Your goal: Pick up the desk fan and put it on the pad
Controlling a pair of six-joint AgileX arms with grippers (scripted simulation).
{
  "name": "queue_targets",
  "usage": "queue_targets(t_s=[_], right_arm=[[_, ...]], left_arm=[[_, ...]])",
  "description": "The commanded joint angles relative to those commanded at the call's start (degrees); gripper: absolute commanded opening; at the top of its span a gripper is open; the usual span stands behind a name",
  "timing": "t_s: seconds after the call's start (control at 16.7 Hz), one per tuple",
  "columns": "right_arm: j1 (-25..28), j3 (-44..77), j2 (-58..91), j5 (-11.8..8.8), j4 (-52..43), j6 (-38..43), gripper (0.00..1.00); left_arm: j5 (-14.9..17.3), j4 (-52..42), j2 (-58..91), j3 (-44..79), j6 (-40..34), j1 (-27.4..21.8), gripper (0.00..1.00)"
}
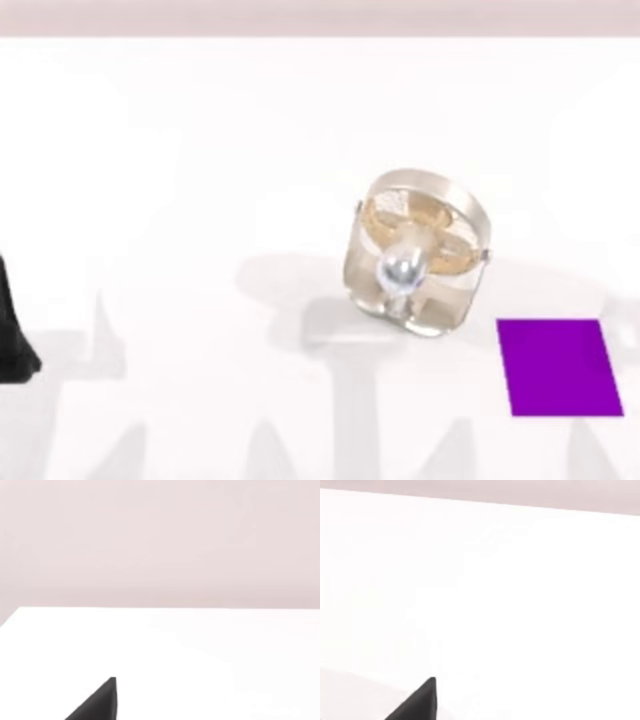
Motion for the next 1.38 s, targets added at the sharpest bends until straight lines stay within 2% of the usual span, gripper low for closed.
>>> queue_targets(t_s=[0.36, 0.96, 1.2, 1.38], right_arm=[[4.4, 31.7, 27.6, 1.0, -21.3, -5.3, 1.00], [18.6, 96.0, 80.5, -1.8, -56.4, -15.3, 1.00], [24.8, 113.3, 99.4, -2.4, -68.3, -20.4, 1.00], [28.5, 121.0, 109.7, -2.5, -75.5, -23.9, 1.00]], left_arm=[[0.0, 0.0, 0.0, 0.0, 0.0, 0.0, 1.00], [0.0, 0.0, 0.0, 0.0, 0.0, 0.0, 1.00], [0.0, 0.0, 0.0, 0.0, 0.0, 0.0, 1.00], [0.0, 0.0, 0.0, 0.0, 0.0, 0.0, 1.00]])
